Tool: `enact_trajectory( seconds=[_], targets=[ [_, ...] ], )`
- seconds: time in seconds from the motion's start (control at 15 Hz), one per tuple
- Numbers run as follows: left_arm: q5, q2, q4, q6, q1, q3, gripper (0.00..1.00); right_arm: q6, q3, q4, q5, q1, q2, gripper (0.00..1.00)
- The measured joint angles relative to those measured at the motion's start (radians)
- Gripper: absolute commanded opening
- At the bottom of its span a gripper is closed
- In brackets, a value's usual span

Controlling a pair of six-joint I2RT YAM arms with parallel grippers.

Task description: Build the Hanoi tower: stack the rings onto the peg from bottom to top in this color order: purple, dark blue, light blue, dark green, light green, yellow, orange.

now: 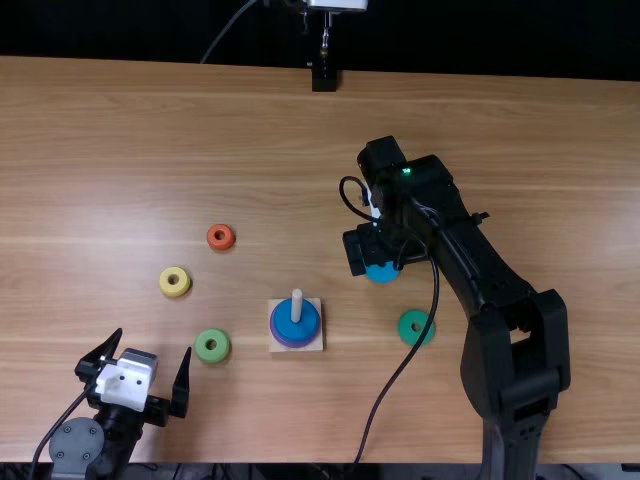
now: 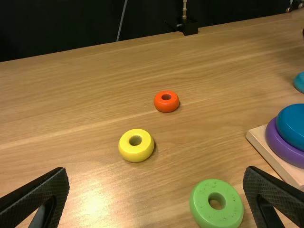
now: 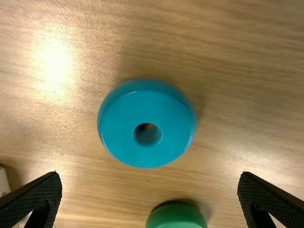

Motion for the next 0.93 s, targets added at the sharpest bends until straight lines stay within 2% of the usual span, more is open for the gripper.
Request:
enact_trajectory(
  seconds=[0.93],
  targets=[
    [0.000,0.000,0.000,0.000,0.000,0.000,1.00,0.002,0.005,0.029,-0.011,0.000,0.100,1.00]
  ],
)
